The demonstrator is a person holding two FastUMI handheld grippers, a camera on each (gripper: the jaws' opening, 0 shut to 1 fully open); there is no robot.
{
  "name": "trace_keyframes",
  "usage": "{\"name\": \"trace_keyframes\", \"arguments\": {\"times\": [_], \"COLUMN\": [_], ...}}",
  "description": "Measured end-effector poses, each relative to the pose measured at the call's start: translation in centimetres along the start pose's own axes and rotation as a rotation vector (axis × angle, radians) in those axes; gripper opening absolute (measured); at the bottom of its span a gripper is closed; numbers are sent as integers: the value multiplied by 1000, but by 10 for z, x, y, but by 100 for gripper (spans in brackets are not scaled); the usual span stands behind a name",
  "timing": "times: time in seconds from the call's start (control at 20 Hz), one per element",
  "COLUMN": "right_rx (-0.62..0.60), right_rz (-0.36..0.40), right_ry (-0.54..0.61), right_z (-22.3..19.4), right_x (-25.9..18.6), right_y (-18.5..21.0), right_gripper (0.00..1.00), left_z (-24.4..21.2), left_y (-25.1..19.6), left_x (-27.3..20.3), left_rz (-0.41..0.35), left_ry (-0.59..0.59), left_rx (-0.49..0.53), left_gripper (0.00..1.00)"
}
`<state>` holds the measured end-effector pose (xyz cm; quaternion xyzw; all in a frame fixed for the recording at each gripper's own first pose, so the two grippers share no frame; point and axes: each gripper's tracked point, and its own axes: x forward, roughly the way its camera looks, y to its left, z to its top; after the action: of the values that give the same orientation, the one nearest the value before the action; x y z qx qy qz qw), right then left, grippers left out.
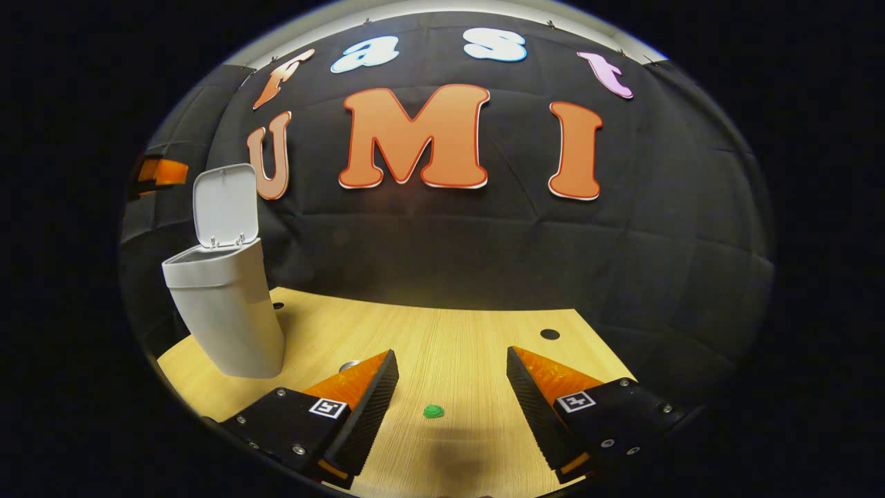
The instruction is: Press the lid of the desktop garbage bin to open it, pick up the crumpled paper on the desktop and throw it into the bin, then pick up the pop can on the desktop and drop it into the bin, and finally close the garbage bin lid.
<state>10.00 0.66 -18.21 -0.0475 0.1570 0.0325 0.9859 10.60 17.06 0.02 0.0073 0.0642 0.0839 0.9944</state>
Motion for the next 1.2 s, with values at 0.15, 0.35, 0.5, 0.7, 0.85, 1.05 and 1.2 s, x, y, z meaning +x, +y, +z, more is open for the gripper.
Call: {"name": "trace_keyframes", "arguments": {"times": [0.15,0.35,0.5,0.7,0.85,1.05,1.2], "right_rx": [1,-28,-45,-47,-54,-34,-32], "right_rz": [19,42,52,65,74,63,62], "right_ry": [54,115,148,222,277,373,412], "right_z": [-27,-55,-73,-104,-127,-159,-175], "right_x": [17,36,50,70,87,103,114], "right_y": [5,12,15,19,21,18,20], "right_gripper": [94,94,94,94,94,88,65], "left_z": [8,15,14,12,11,6,-2], "left_y": [-9,-18,-25,-36,-37,-32,-29], "left_x": [-13,-26,-35,-45,-52,-60,-67], "left_rz": [-6,-10,-16,-23,-16,11,28], "left_ry": [-19,-40,-32,-14,2,28,64], "left_rx": [14,24,30,48,79,120,136], "left_gripper": [61,80,78,78,78,78,82]}}
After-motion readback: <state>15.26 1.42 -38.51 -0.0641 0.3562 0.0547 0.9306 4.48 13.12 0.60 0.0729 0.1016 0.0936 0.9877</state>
